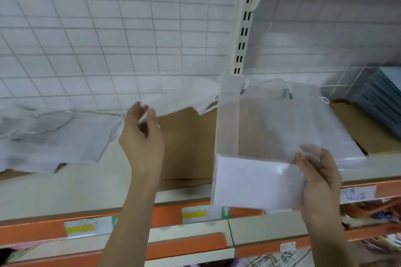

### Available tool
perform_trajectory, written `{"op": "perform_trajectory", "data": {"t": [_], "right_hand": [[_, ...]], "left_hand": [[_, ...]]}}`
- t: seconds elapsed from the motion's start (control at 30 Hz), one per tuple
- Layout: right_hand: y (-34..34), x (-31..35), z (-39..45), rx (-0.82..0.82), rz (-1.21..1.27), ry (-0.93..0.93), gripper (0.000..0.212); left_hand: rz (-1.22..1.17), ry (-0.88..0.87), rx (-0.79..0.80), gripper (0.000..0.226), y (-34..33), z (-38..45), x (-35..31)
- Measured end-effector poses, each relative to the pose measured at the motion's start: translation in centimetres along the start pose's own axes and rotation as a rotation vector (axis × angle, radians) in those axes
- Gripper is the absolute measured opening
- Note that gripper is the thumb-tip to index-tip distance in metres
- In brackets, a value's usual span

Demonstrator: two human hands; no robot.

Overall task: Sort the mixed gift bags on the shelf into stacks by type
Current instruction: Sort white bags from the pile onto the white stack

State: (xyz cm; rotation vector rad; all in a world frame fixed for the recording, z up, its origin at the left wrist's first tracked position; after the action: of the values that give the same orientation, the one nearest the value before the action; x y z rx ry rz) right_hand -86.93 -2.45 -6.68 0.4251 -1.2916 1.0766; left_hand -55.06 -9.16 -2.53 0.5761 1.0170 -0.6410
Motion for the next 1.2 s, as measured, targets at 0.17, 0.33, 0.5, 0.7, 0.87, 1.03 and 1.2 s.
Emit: {"op": "perform_trajectory", "data": {"t": [0.17, 0.33, 0.5, 0.7, 0.87, 1.03, 1.2], "right_hand": [[5.1, 1.1, 4.4, -0.004, -0.038, 0.013, 0.031], [10.5, 2.2, 7.9, -0.083, 0.004, -0.022, 0.025], [12.1, 1.8, 9.2, -0.038, -0.016, -0.072, 0.023], [12.3, 1.8, 9.4, -0.010, -0.051, -0.122, 0.022], [12.5, 2.2, 10.9, -0.007, -0.153, -0.179, 0.010], [12.4, 1.7, 13.3, 0.041, -0.323, -0.222, 0.015], [12.1, -0.5, 16.7, 0.120, -0.538, -0.233, 0.024]], "left_hand": [[0.353, -0.389, 0.144, 0.036, -4.6, -3.2, -3.9], [0.540, -0.413, -0.011, 0.025, -4.8, -4.3, -6.4], [0.228, -0.378, -0.024, 0.010, -4.9, -7.2, -10.2], [-0.039, -0.027, 0.008, 0.029, -5.9, -8.0, -8.8], [-0.339, 0.037, 0.164, 0.054, -8.1, -7.8, -8.6], [-0.648, 0.136, 0.272, 0.067, -9.7, -6.5, -7.0], [-0.395, 0.210, 0.150, 0.010, -8.8, -6.3, -6.1]]}}
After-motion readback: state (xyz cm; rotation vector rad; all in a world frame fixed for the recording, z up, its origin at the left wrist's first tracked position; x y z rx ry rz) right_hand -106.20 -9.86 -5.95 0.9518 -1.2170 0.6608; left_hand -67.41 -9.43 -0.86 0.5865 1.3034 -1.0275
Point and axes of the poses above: each hand's wrist, its own z-axis towards the middle knuckle, its own y-axis out of the back of the hand, x = y × z, the point moved 6 cm from there along z, towards the middle knuckle, and after that the axes turned 6 degrees about z, right-handed, at the moved point
